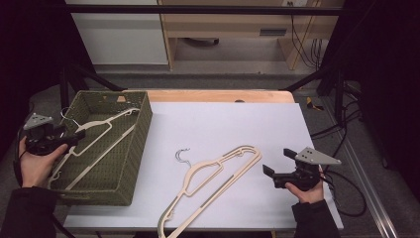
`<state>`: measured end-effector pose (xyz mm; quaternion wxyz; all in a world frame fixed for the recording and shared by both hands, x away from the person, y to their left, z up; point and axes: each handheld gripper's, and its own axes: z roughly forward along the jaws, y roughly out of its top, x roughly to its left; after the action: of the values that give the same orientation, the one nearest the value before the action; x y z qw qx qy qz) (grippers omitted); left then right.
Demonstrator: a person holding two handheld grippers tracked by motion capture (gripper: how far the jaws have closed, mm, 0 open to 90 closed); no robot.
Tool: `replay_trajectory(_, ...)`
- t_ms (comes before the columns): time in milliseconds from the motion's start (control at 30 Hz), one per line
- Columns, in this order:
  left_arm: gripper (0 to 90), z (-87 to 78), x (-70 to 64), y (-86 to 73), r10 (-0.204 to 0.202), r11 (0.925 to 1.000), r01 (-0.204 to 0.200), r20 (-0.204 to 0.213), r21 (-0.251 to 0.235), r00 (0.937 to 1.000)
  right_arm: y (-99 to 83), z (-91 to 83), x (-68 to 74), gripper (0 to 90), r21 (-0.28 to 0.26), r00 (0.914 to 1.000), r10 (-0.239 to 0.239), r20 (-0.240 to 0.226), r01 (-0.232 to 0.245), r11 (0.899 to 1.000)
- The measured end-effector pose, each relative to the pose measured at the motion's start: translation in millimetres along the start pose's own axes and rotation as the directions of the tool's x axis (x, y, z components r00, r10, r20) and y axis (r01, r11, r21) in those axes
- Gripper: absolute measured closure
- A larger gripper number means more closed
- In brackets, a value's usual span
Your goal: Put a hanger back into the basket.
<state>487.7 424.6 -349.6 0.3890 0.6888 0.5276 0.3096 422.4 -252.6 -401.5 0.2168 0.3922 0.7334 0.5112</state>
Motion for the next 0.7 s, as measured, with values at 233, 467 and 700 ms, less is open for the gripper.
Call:
replay_trajectory(233, 14.3, -24.2, -32.7, 16.0, 0.037, 0.9919, -0.023, 0.109, -0.125, 0.9934, 2.5, -0.1, 2.0, 3.6, -0.009, 1.0, 0.004, -0.002, -0.004, 1.0)
replay_trajectory(467, 11.7, -42.4, -74.7, 18.0, 0.069, 0.9768, -0.022, 0.216, -0.213, 0.974, 6.6, -0.2, 5.3, 2.1, -0.029, 0.9993, 0.033, -0.016, -0.033, 0.999)
replay_trajectory(700, 10.6, -44.6, -118.8, 7.7, 0.146, 0.9685, -0.073, 0.306, -0.238, 0.9409, 11.6, 4.4, 12.5, 0.4, -0.058, 0.9986, 0.053, -0.007, -0.053, 0.997)
